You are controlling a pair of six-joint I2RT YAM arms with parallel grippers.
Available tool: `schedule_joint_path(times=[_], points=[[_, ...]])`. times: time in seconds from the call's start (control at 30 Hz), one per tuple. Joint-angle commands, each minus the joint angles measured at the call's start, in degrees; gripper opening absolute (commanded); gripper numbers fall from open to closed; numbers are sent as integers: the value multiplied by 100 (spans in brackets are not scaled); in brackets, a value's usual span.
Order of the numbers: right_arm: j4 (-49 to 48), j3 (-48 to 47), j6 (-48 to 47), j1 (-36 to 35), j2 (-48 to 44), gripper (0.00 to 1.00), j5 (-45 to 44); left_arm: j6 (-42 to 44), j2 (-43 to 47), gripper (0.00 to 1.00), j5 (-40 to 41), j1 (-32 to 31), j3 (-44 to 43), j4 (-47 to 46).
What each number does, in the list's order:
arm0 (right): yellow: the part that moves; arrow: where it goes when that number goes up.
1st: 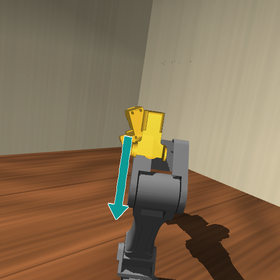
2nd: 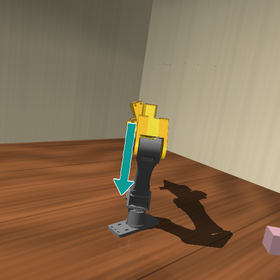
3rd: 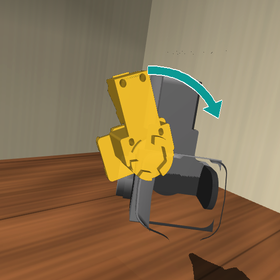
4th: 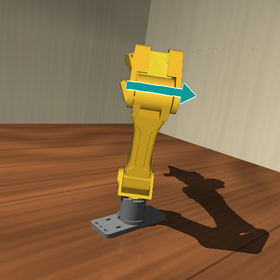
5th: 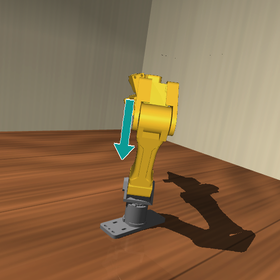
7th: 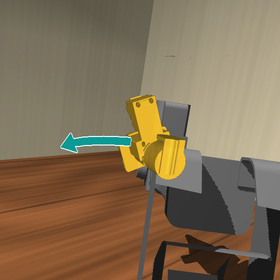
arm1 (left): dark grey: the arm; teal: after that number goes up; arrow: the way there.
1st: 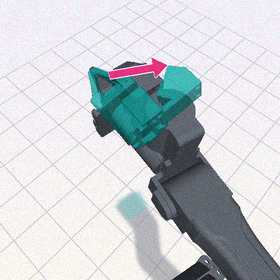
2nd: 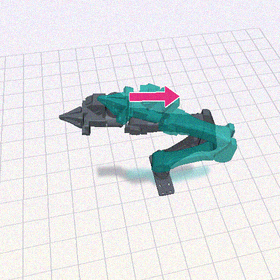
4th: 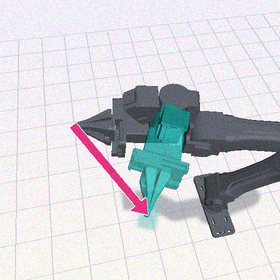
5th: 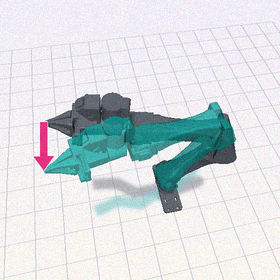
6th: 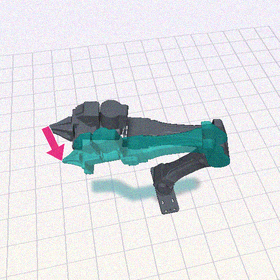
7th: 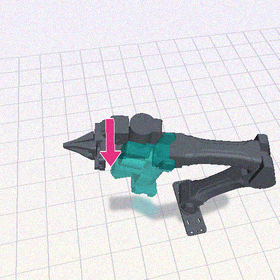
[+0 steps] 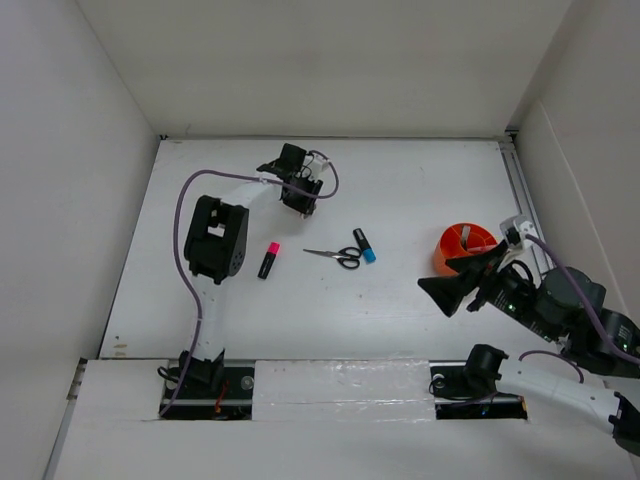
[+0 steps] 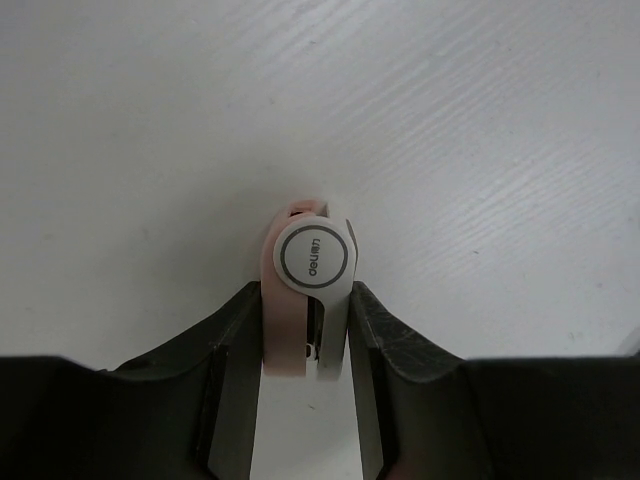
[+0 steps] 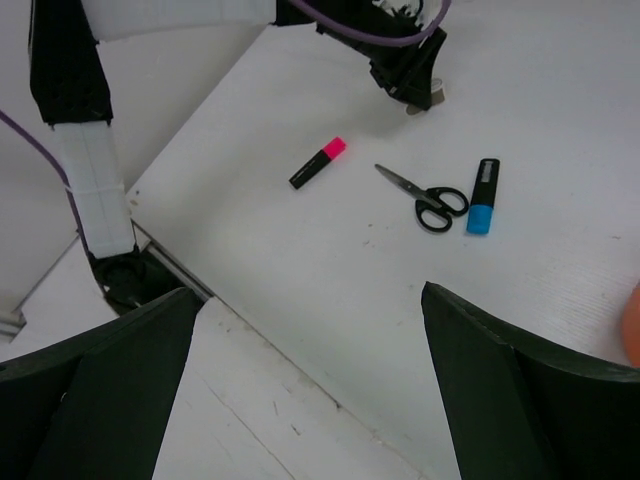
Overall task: Sort the stationery into containers
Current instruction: Pick up the stapler from the center of the board, then place the stapler in the storage box.
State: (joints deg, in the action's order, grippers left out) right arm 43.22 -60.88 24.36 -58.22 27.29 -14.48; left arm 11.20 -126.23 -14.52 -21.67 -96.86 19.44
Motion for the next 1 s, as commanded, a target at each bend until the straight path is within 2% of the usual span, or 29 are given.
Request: schedule_joint_path(times=[0.0, 0.13, 0.2, 0.23, 0.27, 0.37, 0.4, 0.5, 0.6, 0.73, 0.77, 0.9, 0.97], points=[[-244, -11, 244, -41, -285, 100, -694, -189, 528, 0, 177, -346, -140, 640], [-455, -72, 385, -41, -417, 100, -1223, -390, 1837, 0, 458, -837, 175, 210], [-508, -126, 508, -41, -487, 100, -1460, -443, 2540, 0, 756, -1495, 492, -27], [-569, -126, 508, -41, -488, 100, -1783, -513, 2708, 0, 1228, -1768, 493, -28], [-569, -178, 587, -41, -549, 99, -1952, -514, 2988, 0, 1450, -2336, 684, -28], [-622, -178, 587, -93, -549, 99, -2558, -566, 3367, 0, 2382, -3192, 1210, -177], [-622, -178, 587, -93, -549, 99, -2682, -619, 3560, 0, 2602, -3664, 1335, -334], [-622, -178, 911, -155, -601, 96, -3112, -715, 3737, 0, 3270, -4395, 1590, -493], [-867, 58, 1036, -269, -917, 92, -3316, -935, 3869, 0, 3562, -4696, 1731, -660], [-1114, 287, 1036, -602, -1033, 87, -3158, -988, 4561, 0, 3833, -5126, 2371, -1318], [-1175, 348, 1036, -664, -719, 87, -2879, -988, 4694, 0, 4165, -5215, 2469, -1590], [-1359, 270, 1149, -665, 396, 88, -2534, -988, 5353, 0, 4370, -5268, 2786, -1890], [-1806, 357, 879, -665, 488, 87, -2053, -988, 5791, 0, 4571, -5268, 2961, -1944]])
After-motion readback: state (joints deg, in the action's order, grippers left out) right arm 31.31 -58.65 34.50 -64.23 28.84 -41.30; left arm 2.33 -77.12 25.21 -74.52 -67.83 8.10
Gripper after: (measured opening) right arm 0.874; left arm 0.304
